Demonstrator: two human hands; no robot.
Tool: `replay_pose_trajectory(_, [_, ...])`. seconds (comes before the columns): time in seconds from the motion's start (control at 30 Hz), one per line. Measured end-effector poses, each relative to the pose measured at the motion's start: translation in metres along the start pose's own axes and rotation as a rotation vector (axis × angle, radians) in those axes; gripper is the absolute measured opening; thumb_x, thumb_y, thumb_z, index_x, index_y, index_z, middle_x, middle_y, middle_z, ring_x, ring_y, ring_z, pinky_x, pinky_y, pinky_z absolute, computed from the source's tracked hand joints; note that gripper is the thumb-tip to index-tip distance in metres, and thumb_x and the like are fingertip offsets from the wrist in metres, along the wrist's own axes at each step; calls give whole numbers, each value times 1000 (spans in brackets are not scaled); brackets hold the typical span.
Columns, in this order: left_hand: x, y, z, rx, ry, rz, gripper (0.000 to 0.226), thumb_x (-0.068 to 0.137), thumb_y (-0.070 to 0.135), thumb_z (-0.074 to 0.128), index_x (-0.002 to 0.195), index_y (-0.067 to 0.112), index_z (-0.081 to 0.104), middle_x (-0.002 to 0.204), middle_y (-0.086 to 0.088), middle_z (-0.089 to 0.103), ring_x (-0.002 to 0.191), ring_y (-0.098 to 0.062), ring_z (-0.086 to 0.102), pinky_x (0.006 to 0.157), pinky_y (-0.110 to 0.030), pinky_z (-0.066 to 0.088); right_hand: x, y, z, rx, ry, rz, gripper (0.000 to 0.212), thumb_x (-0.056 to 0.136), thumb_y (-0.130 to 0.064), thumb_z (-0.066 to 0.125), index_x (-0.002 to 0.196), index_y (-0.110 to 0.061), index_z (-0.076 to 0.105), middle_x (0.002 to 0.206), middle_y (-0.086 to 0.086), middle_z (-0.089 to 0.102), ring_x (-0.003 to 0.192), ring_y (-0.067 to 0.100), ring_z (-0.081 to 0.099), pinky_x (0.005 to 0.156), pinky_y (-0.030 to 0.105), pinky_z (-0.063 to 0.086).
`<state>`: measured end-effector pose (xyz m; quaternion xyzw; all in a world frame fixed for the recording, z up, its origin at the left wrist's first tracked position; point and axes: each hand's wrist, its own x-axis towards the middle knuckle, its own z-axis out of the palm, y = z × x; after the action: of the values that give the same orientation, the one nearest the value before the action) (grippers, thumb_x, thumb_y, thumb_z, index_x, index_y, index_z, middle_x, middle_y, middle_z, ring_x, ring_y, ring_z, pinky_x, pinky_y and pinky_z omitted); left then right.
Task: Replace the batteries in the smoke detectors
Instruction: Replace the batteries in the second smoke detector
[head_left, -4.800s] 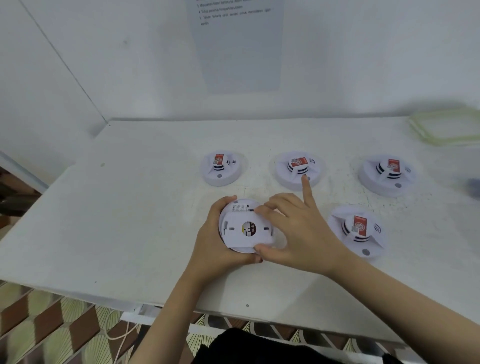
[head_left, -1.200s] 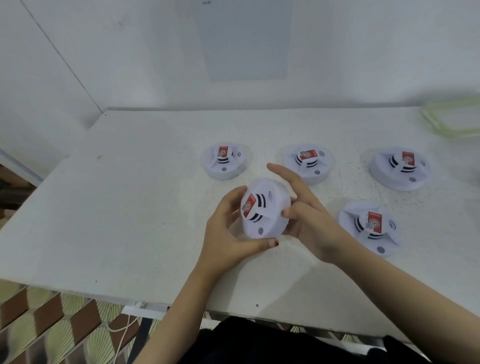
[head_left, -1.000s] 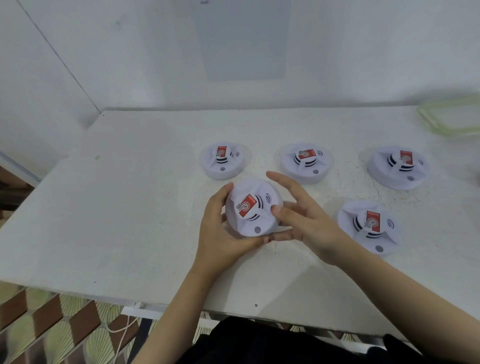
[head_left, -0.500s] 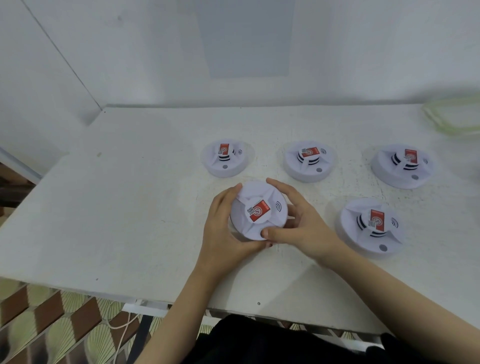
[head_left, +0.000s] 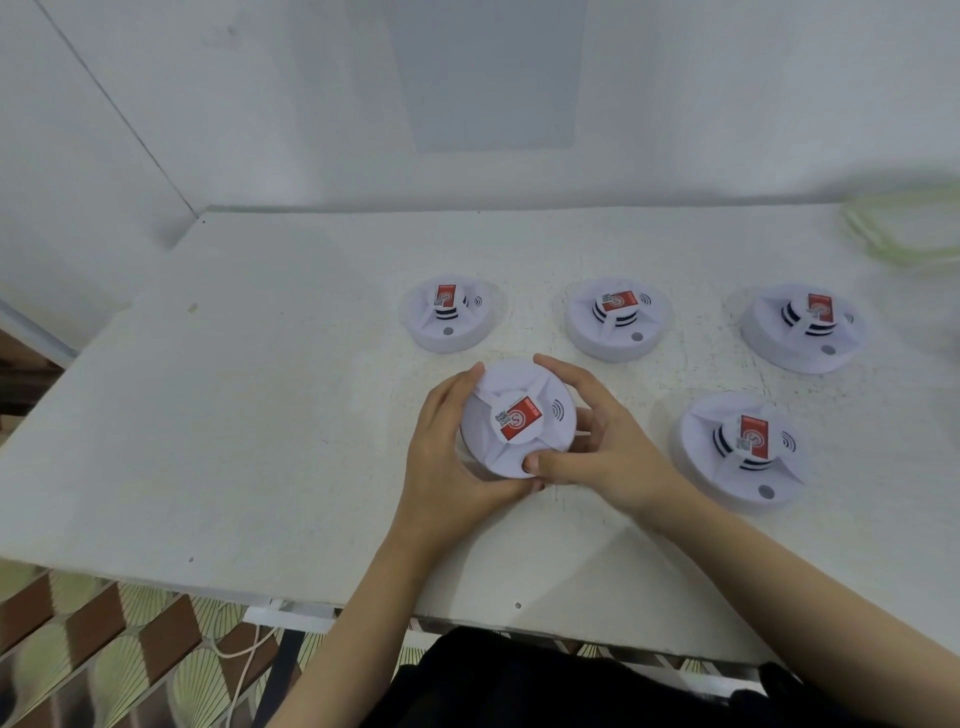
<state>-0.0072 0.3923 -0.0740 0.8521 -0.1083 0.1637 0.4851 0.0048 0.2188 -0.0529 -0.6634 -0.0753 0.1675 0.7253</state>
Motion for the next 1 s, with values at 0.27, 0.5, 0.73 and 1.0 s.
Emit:
replay_pose_trajectory(0.27, [-1,5,-1,-14,1,-2,92,59,43,81,133,1,47,129,-4,54,121,-10,51,101,-21,43,0,1,-1,10,-2,5,80,71,14,72,131,-33,45,112,15,64,90,25,67,65,37,57])
replay_pose_trajectory(0.5, [0,6,0,11,4,22,90,62,44,80,133,0,47,129,-5,54,120,-13,51,101,-27,45,1,1,-2,2,2,10,80,71,14,71,129,-35,46,110,15,65,87,23,67,66,38,57])
replay_pose_trajectory(0.73, [-1,6,-2,7,-16,7,94,61,47,80,135,1,45,131,-6,53,122,-13,50,102,-26,45,0,0,-1,-6,5,11,80,71,13,71,129,-35,46,111,15,65,89,25,67,68,42,58])
replay_pose_trajectory(1.0, [-1,6,-3,-39,-13,-59,93,60,40,85,137,7,44,131,4,53,122,-7,50,102,-31,46,0,-5,-5,84,-45,61,76,71,-1,76,130,-38,47,102,7,70,93,26,69,72,40,58])
